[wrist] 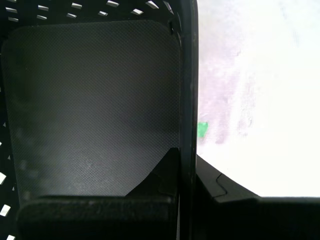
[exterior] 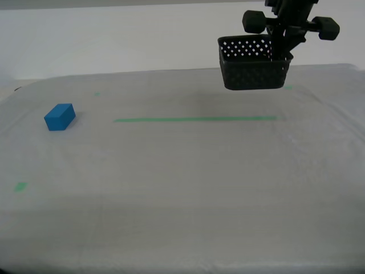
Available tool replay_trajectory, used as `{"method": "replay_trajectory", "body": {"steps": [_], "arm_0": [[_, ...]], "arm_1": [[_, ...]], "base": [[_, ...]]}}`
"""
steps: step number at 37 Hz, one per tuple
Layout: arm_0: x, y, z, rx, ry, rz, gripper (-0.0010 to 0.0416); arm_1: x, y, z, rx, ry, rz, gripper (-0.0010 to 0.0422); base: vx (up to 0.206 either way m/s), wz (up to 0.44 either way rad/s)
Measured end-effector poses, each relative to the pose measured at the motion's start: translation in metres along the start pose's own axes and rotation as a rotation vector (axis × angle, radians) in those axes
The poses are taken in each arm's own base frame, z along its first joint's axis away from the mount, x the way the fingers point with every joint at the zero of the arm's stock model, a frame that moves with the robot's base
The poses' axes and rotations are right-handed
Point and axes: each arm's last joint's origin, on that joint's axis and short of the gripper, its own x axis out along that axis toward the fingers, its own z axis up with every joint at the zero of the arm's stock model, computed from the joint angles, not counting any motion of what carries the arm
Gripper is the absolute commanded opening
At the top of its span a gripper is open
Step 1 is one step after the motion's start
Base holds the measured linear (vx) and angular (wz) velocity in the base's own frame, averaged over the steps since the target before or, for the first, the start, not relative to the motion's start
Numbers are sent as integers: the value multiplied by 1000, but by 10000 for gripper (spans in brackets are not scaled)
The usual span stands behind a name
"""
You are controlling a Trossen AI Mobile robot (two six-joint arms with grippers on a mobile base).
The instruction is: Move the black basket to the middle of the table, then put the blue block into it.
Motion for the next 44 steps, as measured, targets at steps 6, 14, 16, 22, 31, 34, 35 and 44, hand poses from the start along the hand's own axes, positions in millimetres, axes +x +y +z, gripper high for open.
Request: {"method": "replay_trajectory", "body": {"steps": [6,14,16,22,31,34,35,44], "arm_0": [[-17,11,3,13,4,12,-1],[-33,24,4,19,4,30,-1],[-36,28,4,20,9,45,0],[-42,35,1,28,37,78,-1],[-47,49,-5,30,59,98,-1],[-49,57,-8,27,59,107,-1],[-49,60,-9,26,60,109,-1],[-49,80,-19,14,59,130,-1]], "arm_1": [[0,0,0,0,0,0,0],[0,0,0,0,0,0,0],[0,0,0,0,0,0,0],[0,0,0,0,0,0,0],[0,0,0,0,0,0,0],[0,0,0,0,0,0,0],[0,0,0,0,0,0,0],[0,0,0,0,0,0,0]], "base": [[0,0],[0,0],[0,0],[0,0],[0,0],[0,0],[0,0],[0,0]]}}
